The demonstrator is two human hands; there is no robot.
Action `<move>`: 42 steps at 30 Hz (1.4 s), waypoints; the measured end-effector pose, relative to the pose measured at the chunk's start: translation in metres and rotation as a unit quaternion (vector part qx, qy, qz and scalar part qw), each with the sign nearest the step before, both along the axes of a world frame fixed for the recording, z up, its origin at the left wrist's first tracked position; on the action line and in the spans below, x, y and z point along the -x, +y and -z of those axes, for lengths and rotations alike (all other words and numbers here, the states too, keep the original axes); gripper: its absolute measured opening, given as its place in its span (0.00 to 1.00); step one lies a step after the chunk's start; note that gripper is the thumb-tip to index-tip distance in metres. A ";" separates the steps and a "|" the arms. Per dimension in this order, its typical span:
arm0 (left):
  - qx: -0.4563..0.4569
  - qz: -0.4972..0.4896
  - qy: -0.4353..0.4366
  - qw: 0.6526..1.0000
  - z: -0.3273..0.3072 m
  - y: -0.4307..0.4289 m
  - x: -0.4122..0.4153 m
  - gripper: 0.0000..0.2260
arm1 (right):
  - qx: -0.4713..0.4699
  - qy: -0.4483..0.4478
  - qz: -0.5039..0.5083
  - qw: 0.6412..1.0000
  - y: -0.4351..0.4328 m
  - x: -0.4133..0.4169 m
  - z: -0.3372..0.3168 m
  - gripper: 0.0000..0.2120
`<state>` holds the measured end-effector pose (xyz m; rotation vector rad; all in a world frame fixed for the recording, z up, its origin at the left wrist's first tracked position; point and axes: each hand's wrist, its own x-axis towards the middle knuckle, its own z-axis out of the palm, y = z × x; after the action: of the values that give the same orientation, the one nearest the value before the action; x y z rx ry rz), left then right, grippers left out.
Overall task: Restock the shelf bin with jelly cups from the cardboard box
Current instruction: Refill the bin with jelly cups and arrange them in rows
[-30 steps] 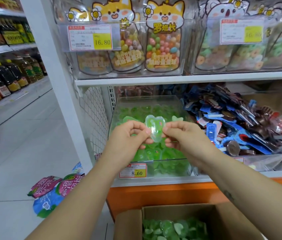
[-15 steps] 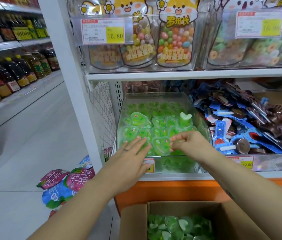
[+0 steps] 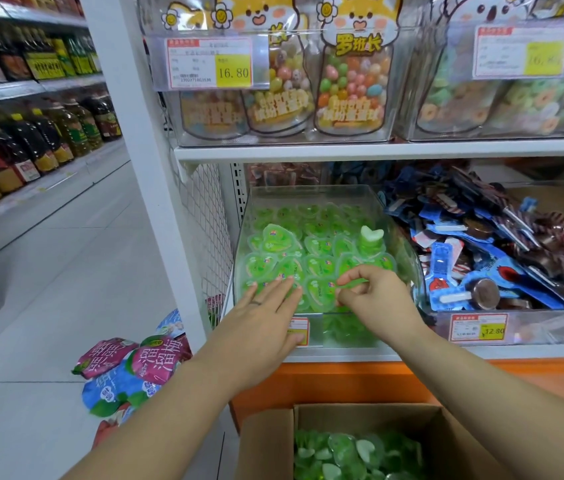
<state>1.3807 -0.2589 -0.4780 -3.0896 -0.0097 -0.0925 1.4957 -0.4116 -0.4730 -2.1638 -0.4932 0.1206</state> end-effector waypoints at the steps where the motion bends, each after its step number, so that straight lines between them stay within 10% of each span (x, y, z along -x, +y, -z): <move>1: -0.001 0.000 0.000 1.000 0.000 0.000 0.000 0.29 | 0.010 -0.006 -0.008 1.000 -0.001 0.000 -0.001 0.06; 7: 0.020 0.003 -0.011 1.000 -0.009 0.000 0.000 0.28 | 0.053 -0.140 -0.013 0.989 -0.014 -0.016 -0.032 0.05; 11: 0.048 0.003 -0.039 0.998 -0.016 0.002 -0.004 0.26 | 0.268 -0.335 0.042 0.902 -0.018 -0.051 -0.043 0.16; 15: 0.062 0.013 -0.072 0.995 -0.019 0.002 -0.011 0.23 | 0.423 -0.318 0.012 0.849 -0.007 -0.070 -0.032 0.23; 23: 0.106 0.014 -0.149 0.983 -0.027 -0.003 -0.025 0.18 | 0.252 -0.411 0.025 0.876 -0.005 -0.069 -0.032 0.19; 28: 0.228 0.021 -0.225 0.947 -0.036 -0.013 -0.033 0.23 | -0.054 -0.119 -0.097 0.987 -0.012 -0.029 -0.062 0.13; 32: 0.369 0.041 -0.255 0.893 -0.048 -0.034 -0.035 0.14 | -0.153 0.176 -0.171 0.957 -0.018 -0.007 -0.068 0.11; 36: 0.486 -0.022 -0.247 0.838 -0.052 -0.046 -0.039 0.04 | -0.166 0.259 -0.143 0.941 -0.028 -0.003 -0.068 0.19; 39: 0.518 -0.063 -0.219 0.825 -0.049 -0.050 -0.046 0.05 | -0.084 0.163 -0.136 0.974 -0.039 -0.004 -0.067 0.21; 42: 0.548 -0.090 -0.164 0.815 -0.045 -0.051 -0.053 0.04 | 0.092 -0.153 -0.160 0.971 -0.051 0.002 -0.064 0.33</move>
<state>1.4332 -0.3101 -0.4326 -4.1063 -0.5634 -0.9209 1.4936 -0.4629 -0.4087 -2.2786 -1.0443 0.0067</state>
